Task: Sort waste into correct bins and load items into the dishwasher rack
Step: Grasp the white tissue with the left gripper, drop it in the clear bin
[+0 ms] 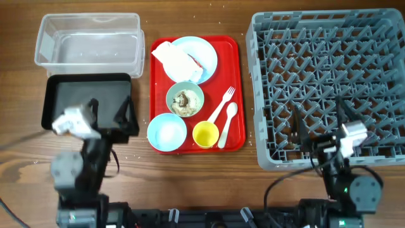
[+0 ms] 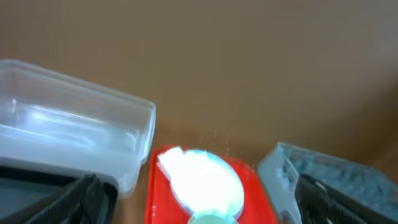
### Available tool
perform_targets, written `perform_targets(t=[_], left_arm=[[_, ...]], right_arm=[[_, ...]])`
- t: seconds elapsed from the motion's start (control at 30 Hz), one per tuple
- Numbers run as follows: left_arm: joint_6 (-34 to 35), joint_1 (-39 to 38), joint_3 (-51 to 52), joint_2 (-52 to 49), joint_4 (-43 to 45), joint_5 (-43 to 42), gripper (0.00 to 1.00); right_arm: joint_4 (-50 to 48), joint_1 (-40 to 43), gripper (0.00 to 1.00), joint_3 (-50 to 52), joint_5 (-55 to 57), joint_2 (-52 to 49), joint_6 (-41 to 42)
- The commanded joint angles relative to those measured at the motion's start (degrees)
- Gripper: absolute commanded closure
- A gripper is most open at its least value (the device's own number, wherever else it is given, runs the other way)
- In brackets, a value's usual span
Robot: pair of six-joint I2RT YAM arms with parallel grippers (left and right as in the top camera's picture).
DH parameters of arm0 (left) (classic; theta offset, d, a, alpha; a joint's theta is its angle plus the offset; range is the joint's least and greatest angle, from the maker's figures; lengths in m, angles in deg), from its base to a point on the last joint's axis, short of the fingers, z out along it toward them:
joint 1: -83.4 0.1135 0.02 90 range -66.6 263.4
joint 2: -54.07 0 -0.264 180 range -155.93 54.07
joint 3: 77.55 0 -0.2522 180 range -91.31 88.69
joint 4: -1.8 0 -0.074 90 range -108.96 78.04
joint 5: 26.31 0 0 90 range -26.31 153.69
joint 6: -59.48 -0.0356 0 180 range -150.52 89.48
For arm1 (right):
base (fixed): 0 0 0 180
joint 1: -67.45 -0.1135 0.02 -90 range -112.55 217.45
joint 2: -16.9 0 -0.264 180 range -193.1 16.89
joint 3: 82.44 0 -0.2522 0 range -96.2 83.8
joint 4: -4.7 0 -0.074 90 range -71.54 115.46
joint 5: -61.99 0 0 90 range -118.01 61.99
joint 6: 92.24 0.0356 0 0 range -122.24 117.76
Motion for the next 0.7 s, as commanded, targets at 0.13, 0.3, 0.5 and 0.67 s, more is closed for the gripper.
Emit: perform_targets(t=[0.13,0.3,0.5,0.67], left_arm=[[-2.8,-0.8,-37.3,-36.5,-25.1,-7.4,0.0],[-6.4,-8.7,-68.0,-63.1,-46.0,-1.0,0.0],[-5.8,-15.6,-78.4,-87.0,-45.9,2.5,0.0],[1.2,-17.9,-78.4,-99.3,-35.1,2.9,0.0]], right_arm=[[15.5,0.2,0.0,-22.1,-7.1,-25.5,-3.1],[35.1,0.2,0.0,-40.1,-7.6,-42.2,-7.2],[40.5,0.2,0.0,-43.6,-7.7,-56.0,-4.4],[44.5,0.2,0.0,-43.6,-7.7,-64.4,1.9]])
